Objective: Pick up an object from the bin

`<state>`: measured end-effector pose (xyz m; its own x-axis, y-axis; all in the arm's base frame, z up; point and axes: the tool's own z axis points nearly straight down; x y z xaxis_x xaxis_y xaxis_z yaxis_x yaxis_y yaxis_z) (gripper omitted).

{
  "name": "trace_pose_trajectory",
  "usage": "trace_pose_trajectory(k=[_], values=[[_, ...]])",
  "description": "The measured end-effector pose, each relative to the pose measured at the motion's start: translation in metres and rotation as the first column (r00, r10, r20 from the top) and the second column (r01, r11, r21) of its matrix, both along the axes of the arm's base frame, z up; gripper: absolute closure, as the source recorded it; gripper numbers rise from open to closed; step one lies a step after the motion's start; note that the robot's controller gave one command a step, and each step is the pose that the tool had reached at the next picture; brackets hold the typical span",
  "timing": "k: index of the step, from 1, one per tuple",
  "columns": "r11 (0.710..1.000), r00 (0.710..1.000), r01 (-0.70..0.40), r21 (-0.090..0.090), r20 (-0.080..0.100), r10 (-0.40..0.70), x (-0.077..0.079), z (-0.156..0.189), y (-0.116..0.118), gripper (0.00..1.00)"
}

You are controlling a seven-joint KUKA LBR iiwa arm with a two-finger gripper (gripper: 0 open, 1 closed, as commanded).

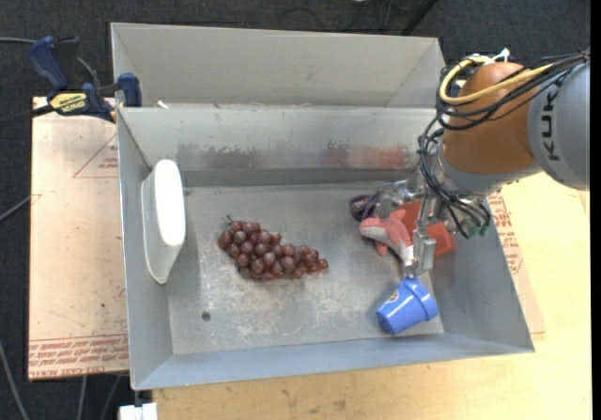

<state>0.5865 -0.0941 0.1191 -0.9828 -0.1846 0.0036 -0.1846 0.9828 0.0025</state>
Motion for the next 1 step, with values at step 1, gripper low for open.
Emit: trace_pose_trajectory(k=[1], values=[[1.0, 1.0, 0.0, 0.0, 0.0, 0.0, 0.0, 0.0, 0.0001, 0.0]])
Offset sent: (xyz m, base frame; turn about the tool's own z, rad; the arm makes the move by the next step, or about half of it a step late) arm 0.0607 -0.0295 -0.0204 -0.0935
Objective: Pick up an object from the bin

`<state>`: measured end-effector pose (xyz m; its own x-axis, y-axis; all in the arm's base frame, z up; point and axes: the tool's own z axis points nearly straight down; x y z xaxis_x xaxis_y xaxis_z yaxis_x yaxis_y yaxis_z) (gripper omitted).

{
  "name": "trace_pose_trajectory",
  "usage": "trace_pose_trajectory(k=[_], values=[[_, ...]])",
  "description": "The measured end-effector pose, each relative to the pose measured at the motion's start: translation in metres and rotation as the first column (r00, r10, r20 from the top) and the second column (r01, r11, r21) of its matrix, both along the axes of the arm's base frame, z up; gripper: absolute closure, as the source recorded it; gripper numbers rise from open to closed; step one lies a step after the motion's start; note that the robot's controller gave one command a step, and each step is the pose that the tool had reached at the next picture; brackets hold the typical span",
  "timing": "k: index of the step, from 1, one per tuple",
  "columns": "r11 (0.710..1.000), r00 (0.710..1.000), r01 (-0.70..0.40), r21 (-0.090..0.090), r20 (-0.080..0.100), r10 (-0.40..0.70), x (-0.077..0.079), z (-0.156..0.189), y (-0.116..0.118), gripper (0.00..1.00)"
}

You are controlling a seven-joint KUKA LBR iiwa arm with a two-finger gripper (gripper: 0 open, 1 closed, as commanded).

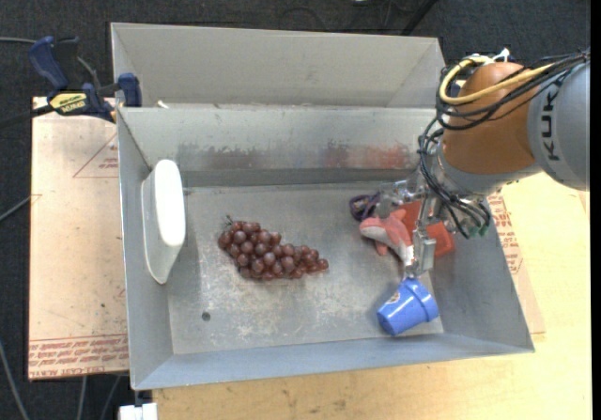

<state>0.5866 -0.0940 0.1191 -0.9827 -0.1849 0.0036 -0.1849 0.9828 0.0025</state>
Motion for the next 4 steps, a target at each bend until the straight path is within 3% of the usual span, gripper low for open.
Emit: trace_pose_trajectory(k=[1, 2, 3, 4], values=[[0.996, 0.996, -0.09, 0.001, 0.005, 0.09, 0.062, -0.02, -0.029, 1.0], [0.996, 0.996, -0.09, 0.001, 0.005, 0.09, 0.062, -0.02, -0.029, 1.0], [0.997, 0.997, -0.079, 0.003, 0.001, 0.079, 0.061, 0.031, -0.041, 1.0], [0.995, 0.995, -0.099, 0.001, 0.006, 0.099, 0.062, 0.1, -0.025, 1.0]])
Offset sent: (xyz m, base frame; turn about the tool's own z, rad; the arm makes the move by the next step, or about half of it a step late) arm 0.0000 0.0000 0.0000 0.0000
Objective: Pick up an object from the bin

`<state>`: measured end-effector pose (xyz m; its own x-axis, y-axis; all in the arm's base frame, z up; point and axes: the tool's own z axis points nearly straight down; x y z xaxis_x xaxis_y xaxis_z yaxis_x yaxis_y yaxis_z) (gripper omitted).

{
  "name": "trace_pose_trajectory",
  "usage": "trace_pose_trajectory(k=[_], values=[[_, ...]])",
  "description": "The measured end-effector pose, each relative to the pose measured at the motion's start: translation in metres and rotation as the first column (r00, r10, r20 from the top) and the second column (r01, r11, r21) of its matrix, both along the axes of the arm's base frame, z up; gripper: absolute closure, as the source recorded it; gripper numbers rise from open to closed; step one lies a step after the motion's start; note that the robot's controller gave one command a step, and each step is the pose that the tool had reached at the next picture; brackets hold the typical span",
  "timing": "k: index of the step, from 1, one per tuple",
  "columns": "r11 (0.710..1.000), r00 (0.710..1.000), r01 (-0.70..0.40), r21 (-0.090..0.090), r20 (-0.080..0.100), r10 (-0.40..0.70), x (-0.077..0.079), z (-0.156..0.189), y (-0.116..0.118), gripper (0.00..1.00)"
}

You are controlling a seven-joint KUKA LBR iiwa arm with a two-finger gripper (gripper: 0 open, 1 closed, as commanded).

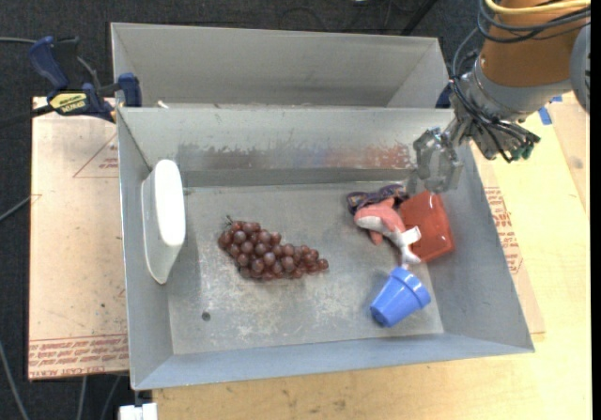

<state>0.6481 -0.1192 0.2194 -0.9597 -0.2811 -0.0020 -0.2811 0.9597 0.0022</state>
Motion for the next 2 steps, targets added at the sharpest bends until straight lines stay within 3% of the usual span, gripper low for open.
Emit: trace_pose_trajectory(k=[1, 2], values=[[1.0, 1.0, 0.002, 0.002, -0.001, -0.002, 0.002, -0.015, 0.018, 0.0], [1.0, 1.0, 0.004, 0.004, -0.005, -0.004, 0.001, -0.033, 0.023, 0.0]])
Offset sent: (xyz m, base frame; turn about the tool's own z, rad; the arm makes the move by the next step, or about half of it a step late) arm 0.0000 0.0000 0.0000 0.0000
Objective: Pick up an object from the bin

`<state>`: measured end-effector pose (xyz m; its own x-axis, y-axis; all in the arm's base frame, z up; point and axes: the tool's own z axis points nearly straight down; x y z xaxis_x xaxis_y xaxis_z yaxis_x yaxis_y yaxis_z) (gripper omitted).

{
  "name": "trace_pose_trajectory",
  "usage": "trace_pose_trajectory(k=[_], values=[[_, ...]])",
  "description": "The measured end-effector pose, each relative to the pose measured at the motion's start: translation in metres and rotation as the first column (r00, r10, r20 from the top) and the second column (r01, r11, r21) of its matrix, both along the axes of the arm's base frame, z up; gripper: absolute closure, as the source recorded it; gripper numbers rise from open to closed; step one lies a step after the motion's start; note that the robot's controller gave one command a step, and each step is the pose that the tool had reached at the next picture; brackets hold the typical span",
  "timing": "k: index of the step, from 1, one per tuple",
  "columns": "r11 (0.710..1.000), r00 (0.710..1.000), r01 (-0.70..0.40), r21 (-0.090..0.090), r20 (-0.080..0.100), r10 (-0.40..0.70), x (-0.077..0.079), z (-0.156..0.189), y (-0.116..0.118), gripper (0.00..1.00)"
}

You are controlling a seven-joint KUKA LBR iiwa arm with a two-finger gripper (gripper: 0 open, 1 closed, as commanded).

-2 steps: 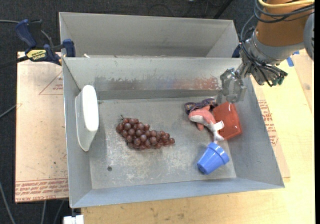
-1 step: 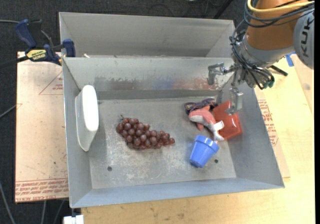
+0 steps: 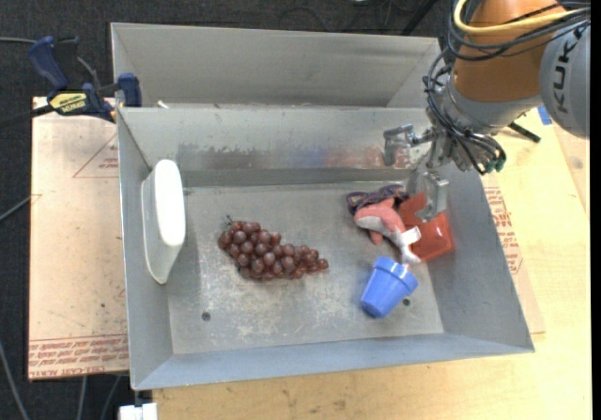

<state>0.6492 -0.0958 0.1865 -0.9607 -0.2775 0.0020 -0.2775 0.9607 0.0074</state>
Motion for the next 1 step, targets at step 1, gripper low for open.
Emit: trace_pose_trajectory(k=[1], values=[[0.998, 0.998, -0.056, -0.003, 0.01, 0.056, 0.0015, -0.0084, -0.0005, 0.0]])
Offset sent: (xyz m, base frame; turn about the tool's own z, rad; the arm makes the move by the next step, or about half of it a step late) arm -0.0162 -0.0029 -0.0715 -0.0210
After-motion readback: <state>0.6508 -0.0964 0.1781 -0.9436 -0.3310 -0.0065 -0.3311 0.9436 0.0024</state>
